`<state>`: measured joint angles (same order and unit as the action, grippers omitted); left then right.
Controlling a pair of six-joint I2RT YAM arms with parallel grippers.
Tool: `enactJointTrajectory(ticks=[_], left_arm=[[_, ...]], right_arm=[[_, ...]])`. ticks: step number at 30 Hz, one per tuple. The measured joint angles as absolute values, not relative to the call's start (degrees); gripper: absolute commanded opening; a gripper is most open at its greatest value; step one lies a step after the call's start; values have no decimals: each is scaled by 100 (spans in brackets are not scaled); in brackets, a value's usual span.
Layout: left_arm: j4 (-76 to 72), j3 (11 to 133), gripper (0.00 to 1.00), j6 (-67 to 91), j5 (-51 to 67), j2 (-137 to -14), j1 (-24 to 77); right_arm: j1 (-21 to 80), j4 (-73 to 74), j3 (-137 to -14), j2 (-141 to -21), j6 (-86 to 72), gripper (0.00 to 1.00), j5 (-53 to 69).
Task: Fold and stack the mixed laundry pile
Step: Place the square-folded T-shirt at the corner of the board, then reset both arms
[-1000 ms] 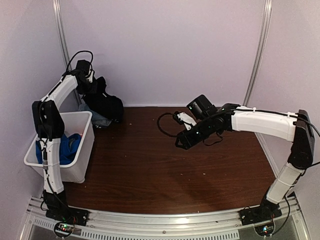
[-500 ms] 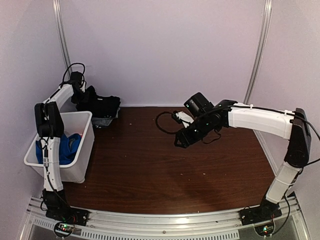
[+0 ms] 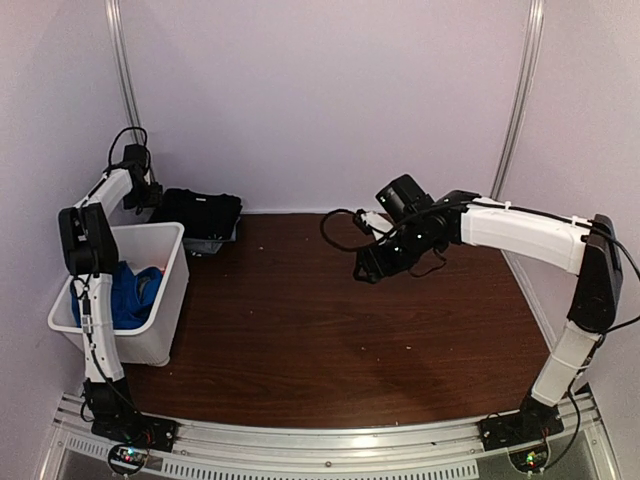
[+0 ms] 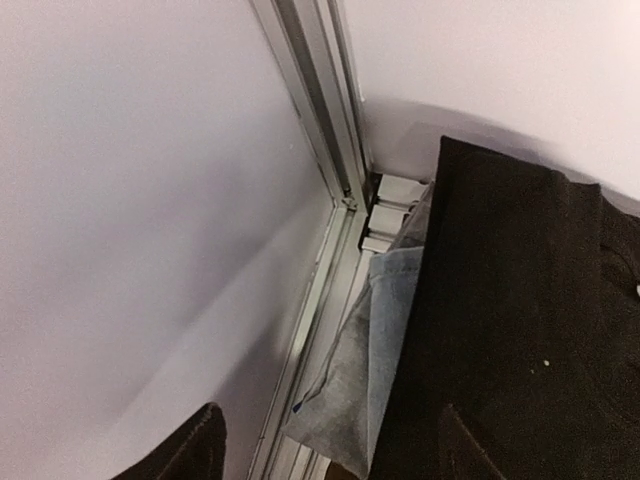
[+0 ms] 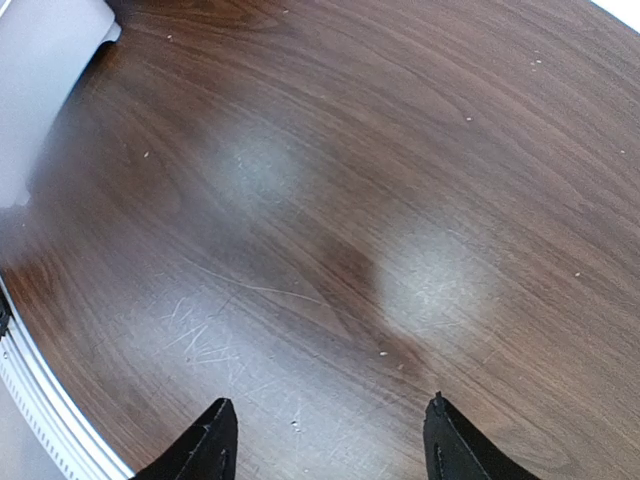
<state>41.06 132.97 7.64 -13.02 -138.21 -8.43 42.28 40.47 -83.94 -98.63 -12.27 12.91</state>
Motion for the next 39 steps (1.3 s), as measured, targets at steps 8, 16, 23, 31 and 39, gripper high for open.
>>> enactJointTrajectory(ticks=[8,16,23,31,39], left_arm=[[4254,12801,97,843,-1004,-12516,-744],[4536,12405,98,849,-862,-10862,139],[5223,12234,98,1190,-652,-10462,1411],[5325,10359,98,1828,-250,-10071,2998],[4521,8114,98,2600,-102,-9266,3441]], right_arm=[[3295,3879,-8285,-9417,-1221,91,1269],[2073,3538,-8219,-8466,-1199,100,1302],[1144,3218,-7905,-7736,-1247,100,1481],[1096,2991,-6477,-7109,-1494,100,1957],[1096,2836,-5192,-6552,-1837,100,2368]])
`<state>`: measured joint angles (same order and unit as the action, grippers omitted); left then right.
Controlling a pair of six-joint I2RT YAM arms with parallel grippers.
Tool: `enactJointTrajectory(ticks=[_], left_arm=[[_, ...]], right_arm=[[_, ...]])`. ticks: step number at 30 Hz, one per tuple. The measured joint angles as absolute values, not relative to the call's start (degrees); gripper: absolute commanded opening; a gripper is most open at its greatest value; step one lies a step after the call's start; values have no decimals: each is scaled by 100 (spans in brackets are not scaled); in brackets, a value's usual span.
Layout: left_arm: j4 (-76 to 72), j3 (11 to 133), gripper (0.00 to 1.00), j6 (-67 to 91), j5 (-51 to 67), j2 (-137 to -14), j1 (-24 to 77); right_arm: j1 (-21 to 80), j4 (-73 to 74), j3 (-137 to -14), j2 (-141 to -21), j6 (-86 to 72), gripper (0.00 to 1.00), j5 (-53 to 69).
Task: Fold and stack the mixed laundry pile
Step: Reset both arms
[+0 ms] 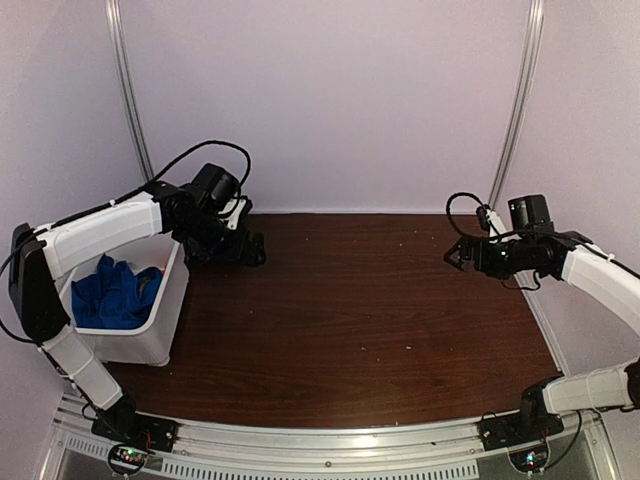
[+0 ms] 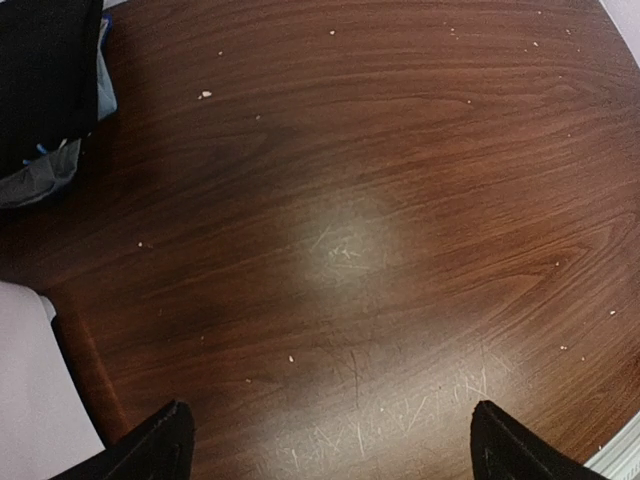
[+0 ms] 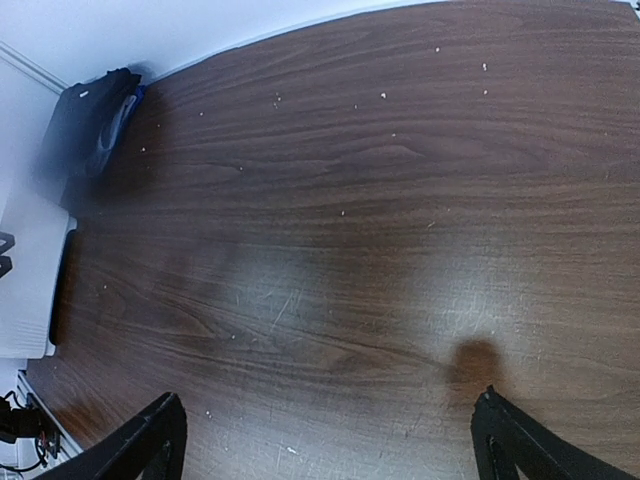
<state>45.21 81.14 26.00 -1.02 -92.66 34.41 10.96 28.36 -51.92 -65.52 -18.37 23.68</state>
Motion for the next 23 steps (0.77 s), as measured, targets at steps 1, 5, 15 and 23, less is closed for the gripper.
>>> enactJointTrajectory(ticks=[1,5,15,23], left_arm=[[4429,7944,98,2676,-108,-9161,3428],[4143,7710,98,2895,-132,-8936,3417],[3859,7717,98,3114,-215,-8860,3363],[3852,7725,98,3159,-213,-8862,3356]], right_arm=[[1096,2823,-5074,-6497,-1865,100,2418],[1096,2694,-4683,-6375,-1981,100,2589],[1096,2600,-4344,-6366,-1994,100,2816],[1096,2582,-4342,-6361,-1992,100,2851]])
